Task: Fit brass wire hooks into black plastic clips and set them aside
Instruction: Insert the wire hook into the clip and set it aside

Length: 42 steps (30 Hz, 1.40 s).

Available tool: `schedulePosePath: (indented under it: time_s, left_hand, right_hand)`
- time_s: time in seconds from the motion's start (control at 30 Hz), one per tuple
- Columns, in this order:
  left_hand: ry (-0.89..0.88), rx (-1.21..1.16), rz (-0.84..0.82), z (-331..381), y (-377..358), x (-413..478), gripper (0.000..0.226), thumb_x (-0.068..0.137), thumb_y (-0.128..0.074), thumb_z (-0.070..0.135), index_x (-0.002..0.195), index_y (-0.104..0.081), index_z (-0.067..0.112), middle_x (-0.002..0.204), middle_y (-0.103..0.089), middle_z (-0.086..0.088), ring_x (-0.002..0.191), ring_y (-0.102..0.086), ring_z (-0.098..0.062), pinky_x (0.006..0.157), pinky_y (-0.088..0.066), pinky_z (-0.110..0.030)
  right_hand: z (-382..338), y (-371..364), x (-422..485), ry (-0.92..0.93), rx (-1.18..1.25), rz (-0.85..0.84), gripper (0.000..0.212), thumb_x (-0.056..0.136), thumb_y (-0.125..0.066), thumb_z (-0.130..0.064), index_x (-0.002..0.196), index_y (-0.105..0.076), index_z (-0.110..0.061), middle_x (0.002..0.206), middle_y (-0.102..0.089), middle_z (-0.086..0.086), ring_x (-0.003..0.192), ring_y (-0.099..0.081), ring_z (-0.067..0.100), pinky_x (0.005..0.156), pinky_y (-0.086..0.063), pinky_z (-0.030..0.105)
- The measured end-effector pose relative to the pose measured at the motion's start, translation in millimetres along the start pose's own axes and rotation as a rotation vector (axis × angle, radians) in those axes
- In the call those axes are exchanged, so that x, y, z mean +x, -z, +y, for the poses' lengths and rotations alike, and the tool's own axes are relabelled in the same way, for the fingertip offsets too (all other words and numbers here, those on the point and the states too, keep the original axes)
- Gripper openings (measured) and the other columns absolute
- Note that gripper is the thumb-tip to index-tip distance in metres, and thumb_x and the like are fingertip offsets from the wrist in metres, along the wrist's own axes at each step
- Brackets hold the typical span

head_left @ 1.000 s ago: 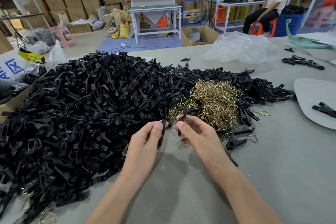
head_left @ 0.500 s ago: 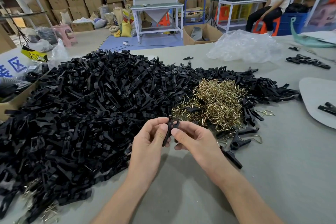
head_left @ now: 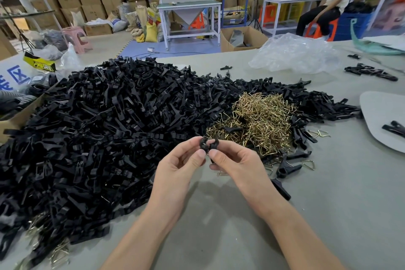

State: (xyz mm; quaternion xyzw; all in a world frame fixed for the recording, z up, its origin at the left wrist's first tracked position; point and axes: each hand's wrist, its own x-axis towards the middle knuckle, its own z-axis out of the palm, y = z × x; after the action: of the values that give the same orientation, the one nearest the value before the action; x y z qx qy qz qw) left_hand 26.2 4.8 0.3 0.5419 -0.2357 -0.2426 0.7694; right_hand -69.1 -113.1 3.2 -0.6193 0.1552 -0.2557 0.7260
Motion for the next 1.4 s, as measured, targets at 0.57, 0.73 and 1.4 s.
schedulePosePath:
  time_s: [0.57,0.73,1.4]
  left_hand:
    - [-0.022,0.096,0.008,1.0,-1.4,-2.9,0.028,0.077,-0.074,0.026,0.104,-0.076,0.033,0.099,-0.077,0.003,0.094,-0.07,-0.005,0.082,-0.052,-0.015]
    - [-0.021,0.236,0.071,-2.6,-0.1,-5.8,0.016,0.079,-0.075,0.033,0.095,-0.075,0.032,0.094,-0.076,0.003,0.087,-0.068,-0.009,0.082,-0.055,-0.024]
    - [-0.494,0.943,-0.039,-3.8,-2.1,-13.6,0.038,0.089,-0.07,0.016,0.125,-0.062,0.022,0.114,-0.059,0.017,0.107,-0.058,-0.006,0.092,-0.045,-0.016]
  right_hand:
    - [-3.4,-1.3,-1.5,0.032,-0.061,0.018,0.021,0.078,-0.079,-0.026,0.093,-0.081,-0.039,0.092,-0.079,-0.007,0.08,-0.07,0.001,0.076,-0.054,0.016]
    - [-0.8,1.6,0.2,-0.08,-0.007,0.009,0.023,0.074,-0.078,-0.03,0.096,-0.081,-0.026,0.092,-0.079,0.001,0.08,-0.071,0.008,0.075,-0.058,0.02]
    - [2.1,10.5,1.0,-0.187,0.172,-0.102,0.026,0.077,-0.079,-0.033,0.097,-0.081,-0.016,0.094,-0.078,0.01,0.085,-0.074,0.017,0.079,-0.059,0.027]
